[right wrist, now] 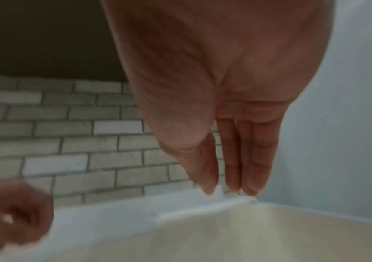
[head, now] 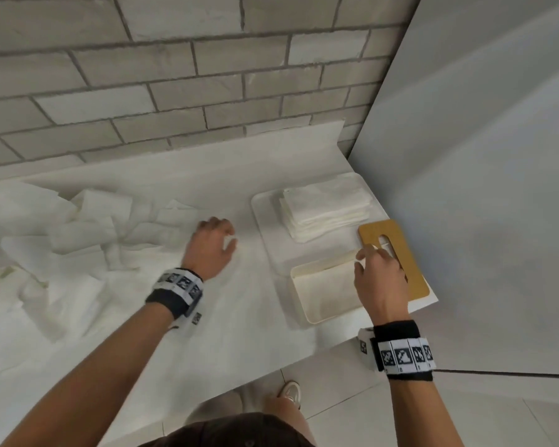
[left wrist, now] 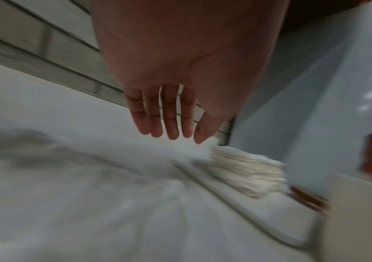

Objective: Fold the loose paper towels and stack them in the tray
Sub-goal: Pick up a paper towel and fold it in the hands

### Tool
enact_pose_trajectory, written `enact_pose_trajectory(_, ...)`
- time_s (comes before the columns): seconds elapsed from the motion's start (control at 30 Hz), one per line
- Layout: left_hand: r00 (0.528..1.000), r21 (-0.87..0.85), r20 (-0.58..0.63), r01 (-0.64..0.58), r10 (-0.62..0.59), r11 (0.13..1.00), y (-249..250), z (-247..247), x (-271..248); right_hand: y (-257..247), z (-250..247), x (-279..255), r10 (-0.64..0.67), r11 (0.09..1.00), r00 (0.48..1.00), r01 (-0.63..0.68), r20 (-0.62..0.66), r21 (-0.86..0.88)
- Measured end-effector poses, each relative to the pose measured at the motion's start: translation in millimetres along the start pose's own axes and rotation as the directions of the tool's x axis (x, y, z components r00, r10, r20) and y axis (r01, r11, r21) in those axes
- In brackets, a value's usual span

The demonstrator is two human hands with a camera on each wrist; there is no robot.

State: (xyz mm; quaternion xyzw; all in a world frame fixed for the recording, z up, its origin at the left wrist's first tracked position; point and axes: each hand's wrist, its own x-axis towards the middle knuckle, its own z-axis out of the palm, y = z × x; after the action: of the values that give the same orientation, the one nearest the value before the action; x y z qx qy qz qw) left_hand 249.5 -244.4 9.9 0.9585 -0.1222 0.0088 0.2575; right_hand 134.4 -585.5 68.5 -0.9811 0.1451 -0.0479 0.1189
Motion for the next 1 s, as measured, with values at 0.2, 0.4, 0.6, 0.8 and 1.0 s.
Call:
enact_pose_trajectory(0.2,0.895,0.314,0.279,0.259,-0.349,0.913,-110,-45,-4,-141,11,-3,-0.205,0.844,0.971,0.238,-0.121,0.48)
enact_pose_trajectory(0.4,0.961,0.091,0.14,0.228,-0.239,0.969,-142,-45,-34,-237,109,18,0.004,0.915,0.902,-0.177,0.432,0.361)
enact_pose_trajectory(0.6,0.965,-0.06,-0.105,0.236,-0.241,0.97,-147,-72,-49,-248,145,29,0.126,0.84,0.831,-0.38,0.542,0.388)
enact_pose_trajectory(0.8,0.915,-0.257,-0.213,0.285,-0.342,0.923,-134,-102,-46,-233,128,24,0.089,0.895,0.982,-0.152,0.166,0.419)
enact_pose_trajectory(1.0,0.89,-0.315,-0.157,0.366,-0.429,0.875,-130,-100,-36,-244,104,21,-0.083,0.912,0.996,0.086,-0.023,0.402)
